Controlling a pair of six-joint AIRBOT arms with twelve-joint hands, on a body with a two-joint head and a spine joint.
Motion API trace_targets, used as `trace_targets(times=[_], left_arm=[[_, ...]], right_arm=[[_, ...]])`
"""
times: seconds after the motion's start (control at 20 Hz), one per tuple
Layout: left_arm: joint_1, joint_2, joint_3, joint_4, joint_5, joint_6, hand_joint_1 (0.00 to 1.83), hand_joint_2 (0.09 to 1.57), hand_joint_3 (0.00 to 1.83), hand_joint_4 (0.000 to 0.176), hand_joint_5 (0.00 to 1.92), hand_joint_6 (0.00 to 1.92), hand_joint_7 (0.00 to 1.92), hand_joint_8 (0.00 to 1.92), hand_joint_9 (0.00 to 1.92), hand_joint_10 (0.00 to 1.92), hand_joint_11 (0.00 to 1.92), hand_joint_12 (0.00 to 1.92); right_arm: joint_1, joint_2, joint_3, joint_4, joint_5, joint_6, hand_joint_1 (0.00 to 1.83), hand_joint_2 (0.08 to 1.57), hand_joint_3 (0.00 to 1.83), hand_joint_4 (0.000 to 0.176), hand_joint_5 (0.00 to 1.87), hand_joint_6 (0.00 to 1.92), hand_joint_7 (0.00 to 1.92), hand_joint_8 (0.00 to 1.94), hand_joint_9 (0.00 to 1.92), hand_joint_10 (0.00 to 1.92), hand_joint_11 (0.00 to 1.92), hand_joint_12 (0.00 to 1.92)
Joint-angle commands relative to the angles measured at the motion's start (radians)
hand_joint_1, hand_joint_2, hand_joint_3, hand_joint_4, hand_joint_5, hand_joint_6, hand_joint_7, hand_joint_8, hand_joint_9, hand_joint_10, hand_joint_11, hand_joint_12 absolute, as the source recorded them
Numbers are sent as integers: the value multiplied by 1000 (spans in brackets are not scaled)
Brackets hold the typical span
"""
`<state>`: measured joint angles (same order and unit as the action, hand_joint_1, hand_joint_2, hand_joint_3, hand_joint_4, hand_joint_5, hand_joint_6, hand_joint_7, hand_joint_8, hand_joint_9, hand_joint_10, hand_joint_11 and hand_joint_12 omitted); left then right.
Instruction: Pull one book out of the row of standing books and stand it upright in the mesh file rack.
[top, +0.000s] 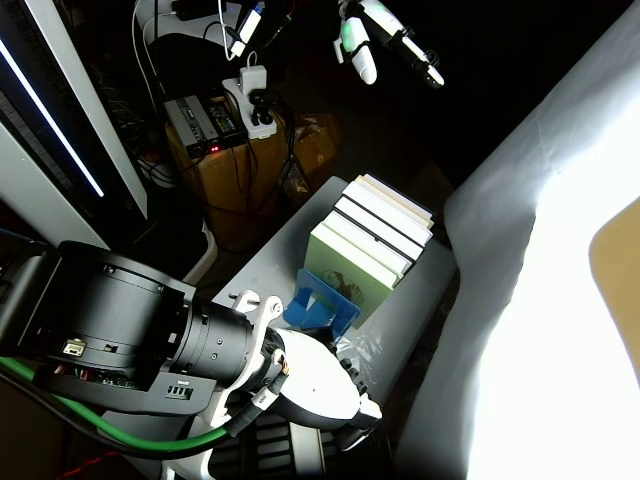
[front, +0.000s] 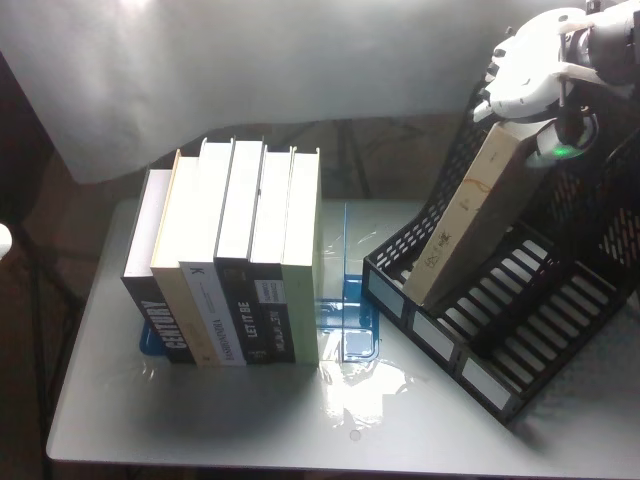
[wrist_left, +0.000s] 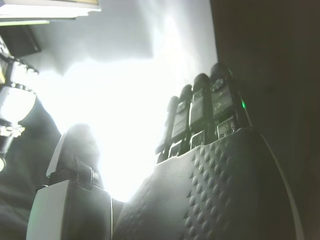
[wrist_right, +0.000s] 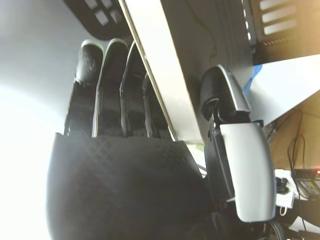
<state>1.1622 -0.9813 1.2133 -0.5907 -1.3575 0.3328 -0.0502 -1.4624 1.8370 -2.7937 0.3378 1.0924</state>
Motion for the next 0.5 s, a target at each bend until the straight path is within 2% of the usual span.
trace_targets(times=[0.0, 0.4, 0.45], left_arm=[[-5, 2, 12, -22, -120, -5, 344, 1342, 0, 0, 0, 0, 0, 0, 0, 0, 0, 0], [-5, -4, 17, -21, -118, -5, 416, 1352, 2, 0, 0, 0, 0, 0, 0, 0, 0, 0], [-5, -5, 18, -21, -118, -5, 375, 1352, 2, 0, 0, 0, 0, 0, 0, 0, 0, 0]], right_arm=[[10, 19, 12, -23, -79, 5, 548, 1397, 5, 0, 280, 1140, 300, 1043, 154, 1526, 113, 1921], [-13, 37, 21, -60, -73, 46, 548, 1397, 4, 0, 280, 1139, 301, 1041, 154, 1526, 113, 1921], [-15, 37, 24, -64, -71, 52, 548, 1397, 4, 0, 280, 1139, 301, 1041, 154, 1526, 113, 1921]])
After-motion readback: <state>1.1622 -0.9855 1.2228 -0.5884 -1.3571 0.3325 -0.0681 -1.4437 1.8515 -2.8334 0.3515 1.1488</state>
